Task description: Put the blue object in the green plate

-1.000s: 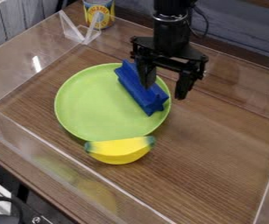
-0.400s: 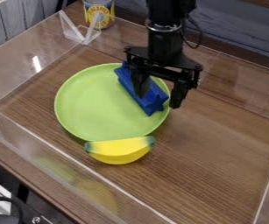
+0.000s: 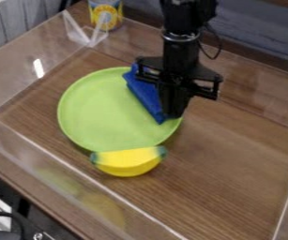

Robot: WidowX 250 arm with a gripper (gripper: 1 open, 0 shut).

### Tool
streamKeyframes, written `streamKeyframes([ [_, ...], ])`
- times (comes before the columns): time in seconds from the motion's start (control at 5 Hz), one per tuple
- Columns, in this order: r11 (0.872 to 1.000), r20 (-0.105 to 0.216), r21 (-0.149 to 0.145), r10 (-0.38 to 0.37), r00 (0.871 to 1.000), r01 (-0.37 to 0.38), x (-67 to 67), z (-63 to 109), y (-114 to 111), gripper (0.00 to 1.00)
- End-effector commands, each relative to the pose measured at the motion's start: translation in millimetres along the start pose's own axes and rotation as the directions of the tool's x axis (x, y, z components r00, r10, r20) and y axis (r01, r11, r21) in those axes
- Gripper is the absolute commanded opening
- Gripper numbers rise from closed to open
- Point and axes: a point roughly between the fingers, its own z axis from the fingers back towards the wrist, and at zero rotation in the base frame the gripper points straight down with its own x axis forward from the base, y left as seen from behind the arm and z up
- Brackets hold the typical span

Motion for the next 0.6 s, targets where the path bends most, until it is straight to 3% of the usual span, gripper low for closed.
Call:
streamKeyframes([
  [0.0, 0.999, 0.049, -0.009, -0.045, 0.998, 0.046, 0.7, 10.1, 2, 1.0],
  [0.2, 1.0, 0.044, -0.015, -0.003, 0.999, 0.004, -2.9, 19.4, 2, 1.0],
  [0.4, 0.999, 0.044, -0.021, 0.047, 0.998, -0.046, -5.9, 30.3, 2, 0.0],
])
